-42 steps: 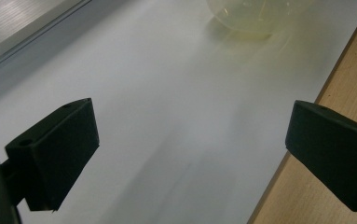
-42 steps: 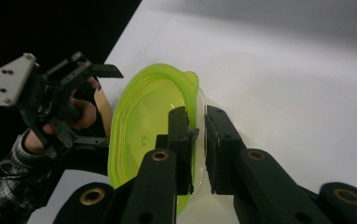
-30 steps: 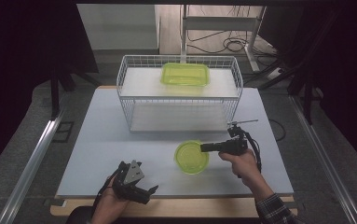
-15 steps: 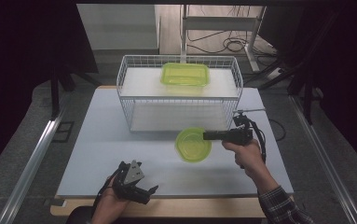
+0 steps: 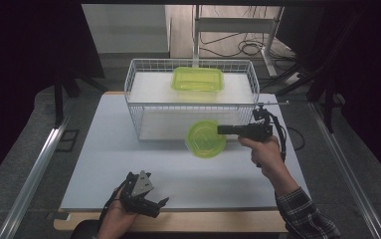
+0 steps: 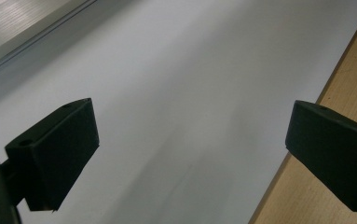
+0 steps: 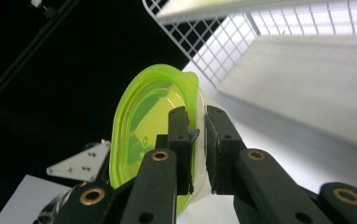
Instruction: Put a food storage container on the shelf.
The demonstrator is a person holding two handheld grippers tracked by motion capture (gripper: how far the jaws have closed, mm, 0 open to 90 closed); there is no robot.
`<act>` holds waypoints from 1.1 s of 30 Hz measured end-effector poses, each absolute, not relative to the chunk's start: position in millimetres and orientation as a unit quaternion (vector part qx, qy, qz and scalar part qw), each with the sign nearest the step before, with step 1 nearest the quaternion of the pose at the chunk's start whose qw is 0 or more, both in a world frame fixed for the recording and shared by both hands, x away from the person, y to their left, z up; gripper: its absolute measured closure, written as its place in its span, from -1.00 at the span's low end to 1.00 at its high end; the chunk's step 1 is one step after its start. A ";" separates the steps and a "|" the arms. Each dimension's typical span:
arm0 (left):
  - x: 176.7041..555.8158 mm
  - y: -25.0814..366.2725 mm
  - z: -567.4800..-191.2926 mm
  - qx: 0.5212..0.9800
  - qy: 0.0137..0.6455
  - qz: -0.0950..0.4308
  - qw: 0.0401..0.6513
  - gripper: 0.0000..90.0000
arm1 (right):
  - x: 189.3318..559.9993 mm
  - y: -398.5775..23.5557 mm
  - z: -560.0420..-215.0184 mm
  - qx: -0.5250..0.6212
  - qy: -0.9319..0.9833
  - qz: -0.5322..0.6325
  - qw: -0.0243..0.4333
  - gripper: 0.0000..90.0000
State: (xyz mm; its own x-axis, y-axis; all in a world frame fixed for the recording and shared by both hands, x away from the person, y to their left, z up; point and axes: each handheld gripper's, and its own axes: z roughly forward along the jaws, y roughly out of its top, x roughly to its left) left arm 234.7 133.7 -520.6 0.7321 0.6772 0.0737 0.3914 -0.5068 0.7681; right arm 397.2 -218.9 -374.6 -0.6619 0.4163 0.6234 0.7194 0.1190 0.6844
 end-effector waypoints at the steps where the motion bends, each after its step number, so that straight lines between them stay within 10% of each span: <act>1: 234.8 133.7 -520.6 0.848 0.315 0.187 0.383 -0.94 | 398.4 -218.7 -371.3 -0.386 -0.734 -0.541 0.139 0.79; 33: 235.2 134.1 -520.7 0.847 0.315 0.186 0.386 -0.95 | 442.3 -199.5 -288.2 -0.401 -0.699 -0.586 0.085 0.79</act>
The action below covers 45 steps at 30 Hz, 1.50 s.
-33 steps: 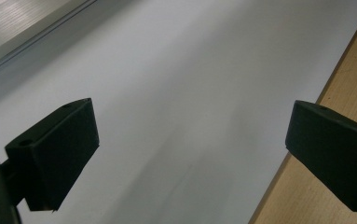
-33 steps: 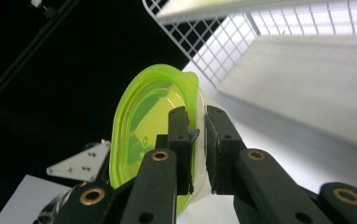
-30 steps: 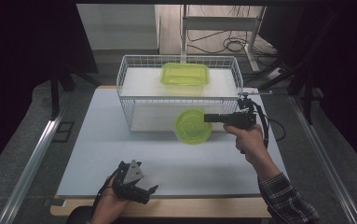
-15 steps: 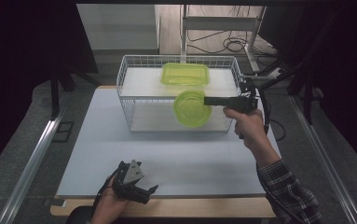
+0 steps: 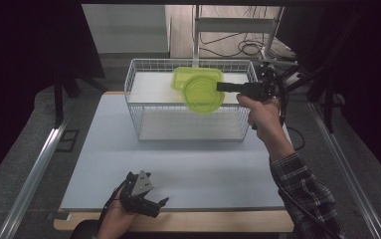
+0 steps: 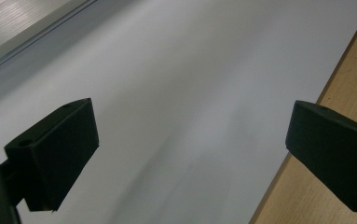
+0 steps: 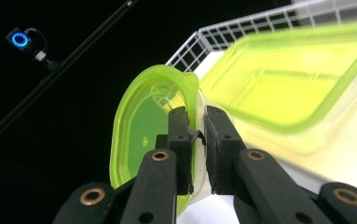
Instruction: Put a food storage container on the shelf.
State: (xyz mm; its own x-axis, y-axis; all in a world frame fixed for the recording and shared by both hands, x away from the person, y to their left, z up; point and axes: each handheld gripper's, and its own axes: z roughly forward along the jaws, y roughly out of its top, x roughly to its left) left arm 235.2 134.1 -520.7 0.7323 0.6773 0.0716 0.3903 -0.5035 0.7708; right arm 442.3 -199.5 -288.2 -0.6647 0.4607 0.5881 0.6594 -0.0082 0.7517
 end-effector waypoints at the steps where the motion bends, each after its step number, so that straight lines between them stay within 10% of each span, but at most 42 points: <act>1: 235.2 134.2 -520.7 0.847 0.315 0.186 0.386 -0.95 | 444.3 -198.6 -286.0 -0.402 -0.697 -0.588 0.083 0.79; 45: 234.5 132.6 -521.9 0.852 0.309 0.182 0.380 -0.95 | 499.2 -163.0 -269.9 -0.471 -0.684 -0.556 -0.038 0.57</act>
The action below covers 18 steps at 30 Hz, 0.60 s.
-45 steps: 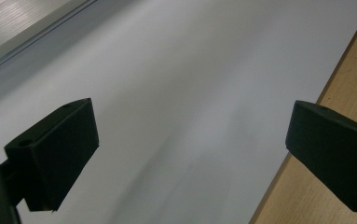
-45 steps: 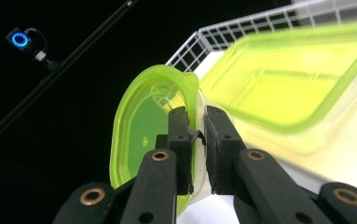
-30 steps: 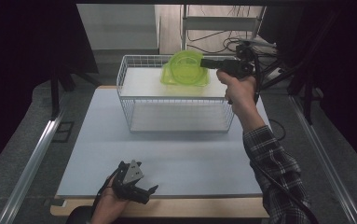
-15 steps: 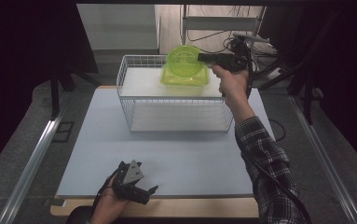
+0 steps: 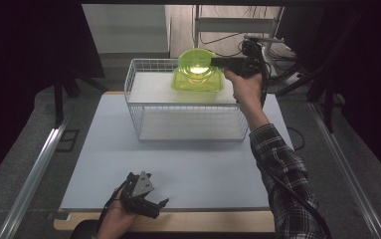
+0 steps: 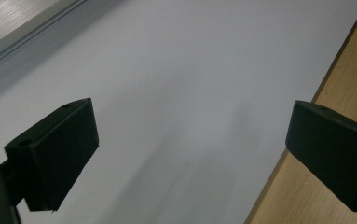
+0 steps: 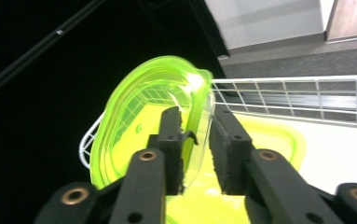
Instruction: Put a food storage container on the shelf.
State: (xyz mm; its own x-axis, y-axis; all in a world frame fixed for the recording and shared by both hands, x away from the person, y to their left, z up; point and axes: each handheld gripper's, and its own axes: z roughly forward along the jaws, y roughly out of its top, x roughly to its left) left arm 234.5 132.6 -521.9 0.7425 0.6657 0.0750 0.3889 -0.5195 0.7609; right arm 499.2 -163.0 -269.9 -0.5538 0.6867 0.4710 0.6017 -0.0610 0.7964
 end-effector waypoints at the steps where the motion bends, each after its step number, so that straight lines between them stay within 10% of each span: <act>1: 234.5 132.6 -522.0 0.853 0.309 0.182 0.380 -0.95 | 499.3 -162.6 -269.7 0.471 0.685 0.553 0.044 0.55; 18: 234.5 133.0 -522.0 0.853 0.309 0.182 0.379 -0.95 | 499.8 -156.5 -266.2 0.452 0.704 0.543 0.071 0.02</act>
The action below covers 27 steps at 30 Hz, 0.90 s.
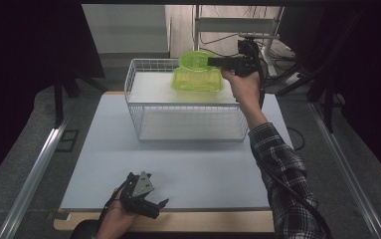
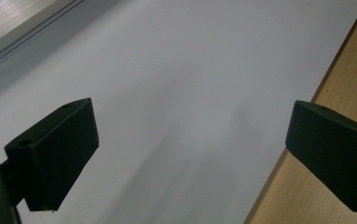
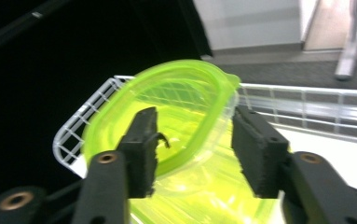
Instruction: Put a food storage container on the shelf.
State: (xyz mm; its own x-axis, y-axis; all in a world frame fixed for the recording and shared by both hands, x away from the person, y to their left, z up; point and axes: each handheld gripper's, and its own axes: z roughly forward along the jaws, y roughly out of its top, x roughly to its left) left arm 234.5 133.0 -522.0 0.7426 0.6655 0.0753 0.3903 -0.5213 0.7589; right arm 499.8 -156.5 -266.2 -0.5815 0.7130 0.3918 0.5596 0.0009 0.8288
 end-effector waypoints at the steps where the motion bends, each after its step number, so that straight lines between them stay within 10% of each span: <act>1: 234.5 133.0 -522.0 0.853 0.310 0.182 0.379 -0.95 | 499.1 -157.0 -265.8 0.448 0.704 0.546 0.067 -0.04; 27: 234.7 134.0 -520.7 0.850 0.313 0.181 0.384 -0.95 | 465.4 -172.5 -273.5 0.388 0.741 0.541 0.088 -0.58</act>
State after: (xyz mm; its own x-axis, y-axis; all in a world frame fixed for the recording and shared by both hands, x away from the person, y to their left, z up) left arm 234.7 134.0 -520.7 0.7389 0.6704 0.0681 0.3922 -0.5100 0.7656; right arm 465.4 -172.5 -273.5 -0.6827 0.6707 0.2899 0.4804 0.1130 0.8698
